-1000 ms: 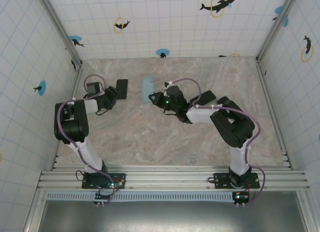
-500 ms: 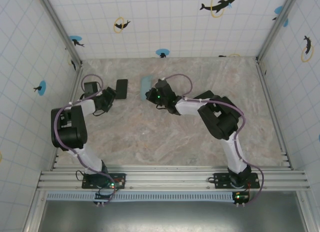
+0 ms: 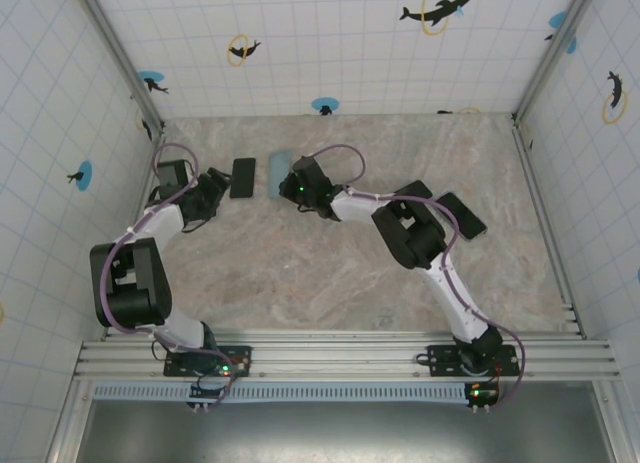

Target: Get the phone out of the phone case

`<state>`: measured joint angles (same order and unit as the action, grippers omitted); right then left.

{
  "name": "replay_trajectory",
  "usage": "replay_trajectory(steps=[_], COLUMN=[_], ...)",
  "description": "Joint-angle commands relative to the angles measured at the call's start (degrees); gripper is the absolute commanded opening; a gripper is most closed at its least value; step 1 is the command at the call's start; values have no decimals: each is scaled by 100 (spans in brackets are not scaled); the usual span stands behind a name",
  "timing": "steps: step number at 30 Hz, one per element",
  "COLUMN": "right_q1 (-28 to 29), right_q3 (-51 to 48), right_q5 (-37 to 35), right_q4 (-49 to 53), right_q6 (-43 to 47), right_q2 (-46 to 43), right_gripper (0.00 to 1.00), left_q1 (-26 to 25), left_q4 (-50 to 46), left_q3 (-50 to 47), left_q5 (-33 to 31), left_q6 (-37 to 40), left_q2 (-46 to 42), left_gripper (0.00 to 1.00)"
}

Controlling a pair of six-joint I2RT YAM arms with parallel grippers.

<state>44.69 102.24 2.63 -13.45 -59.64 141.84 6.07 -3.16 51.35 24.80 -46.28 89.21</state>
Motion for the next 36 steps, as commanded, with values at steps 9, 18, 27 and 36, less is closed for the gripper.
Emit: replay_trajectory(steps=[9,18,27,36], right_q1=[28,-12,-89,-153], right_q3=[985,1353,1629,1721], right_q5=[657,844,608,341], right_q4=[190,484,1239,2020], right_q6=[-336,-99,544,1219], right_q2=[683,808,603,71], right_gripper=[14,24,39,56], left_q1=[39,43,40,35], left_q4=[-394,-436,-466,-549], left_q3=[-117,-48,-64,-152], left_q5=[1,-74,-366,-1076], left_q6=[228,260,163,37], left_q2=[-196,-164,-232,-448], left_gripper=[88,88,93,98])
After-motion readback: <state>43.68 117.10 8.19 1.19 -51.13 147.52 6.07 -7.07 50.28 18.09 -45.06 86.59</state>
